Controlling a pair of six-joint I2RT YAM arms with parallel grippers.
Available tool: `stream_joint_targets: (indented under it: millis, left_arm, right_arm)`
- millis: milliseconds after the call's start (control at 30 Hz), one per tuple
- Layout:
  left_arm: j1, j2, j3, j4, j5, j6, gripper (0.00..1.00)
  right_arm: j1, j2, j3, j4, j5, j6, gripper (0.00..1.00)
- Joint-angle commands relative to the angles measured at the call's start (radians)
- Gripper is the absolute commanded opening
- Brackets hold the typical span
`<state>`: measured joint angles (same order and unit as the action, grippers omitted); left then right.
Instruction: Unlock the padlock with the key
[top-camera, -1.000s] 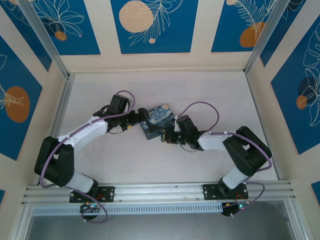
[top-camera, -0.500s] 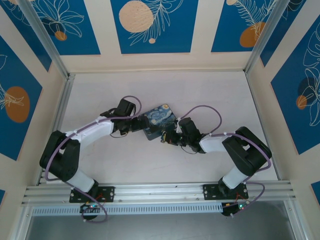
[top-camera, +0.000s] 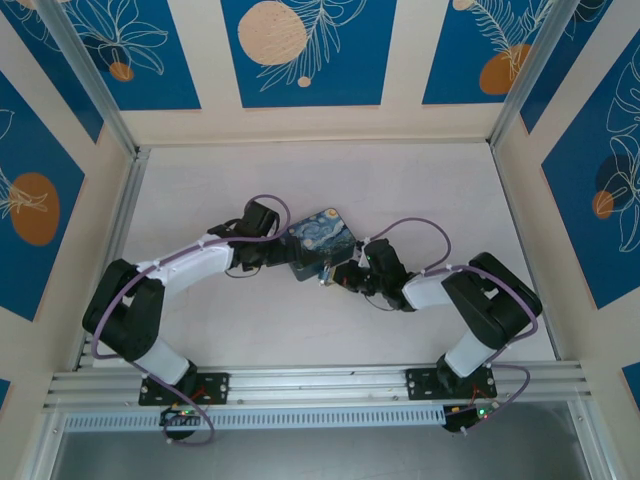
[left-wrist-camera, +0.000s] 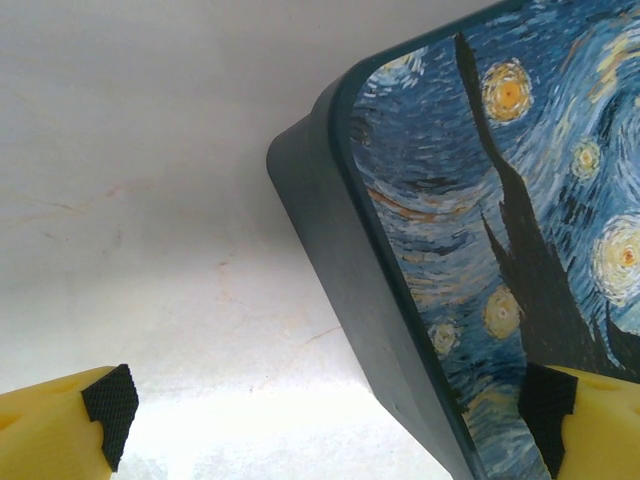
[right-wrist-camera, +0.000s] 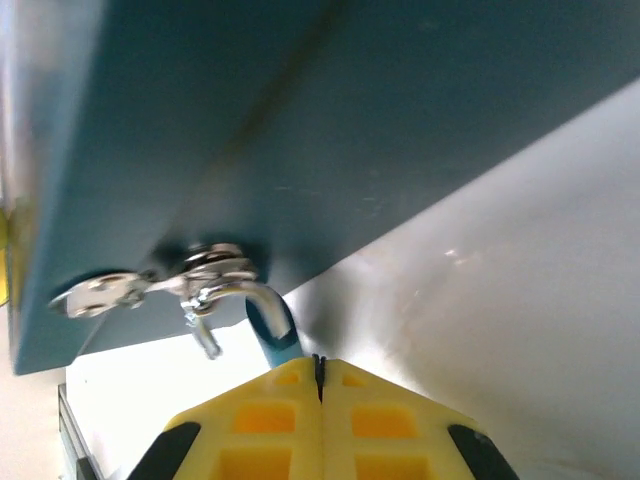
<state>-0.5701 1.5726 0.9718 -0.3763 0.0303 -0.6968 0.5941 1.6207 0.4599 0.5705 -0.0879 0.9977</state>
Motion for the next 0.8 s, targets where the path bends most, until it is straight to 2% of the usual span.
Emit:
stream_joint_targets:
  millis: [0,167,333,433,533,633,767]
  left_arm:
    - [-0.012,0.06,-0.027,-0.072,-0.064,0.008,1.0]
    - [-0.014,0.064,-0.031,-0.071,-0.061,0.006,1.0]
    - [-0.014,0.071,-0.031,-0.065,-0.055,0.002,1.0]
    - [-0.014,0.076,-0.031,-0.061,-0.05,0.001,1.0]
    - [-0.014,0.082,-0.03,-0.056,-0.043,-0.003,1.0]
    - [-0.014,0.087,-0.026,-0.05,-0.038,-0.004,1.0]
    - [-0.014,0.092,-0.022,-0.047,-0.034,-0.006,1.0]
  right_arm:
    - [-0.014,0.044,-0.026,0.103,-0.022,0.093,0.0]
    - [-0.02,0.086,-0.023,0.183,-0.036,0.144,0.0]
    - [-0.016,0.06,-0.053,0.195,-0.026,0.133,0.0]
    - [-0.003,0.007,-0.081,0.15,0.003,0.106,0.1]
    - [0.022,-0.046,-0.087,0.084,0.029,0.075,0.29]
    - [0.046,-0.083,-0.08,0.037,0.049,0.055,0.34]
    - [0.066,-0.092,-0.056,0.004,0.07,0.046,0.34]
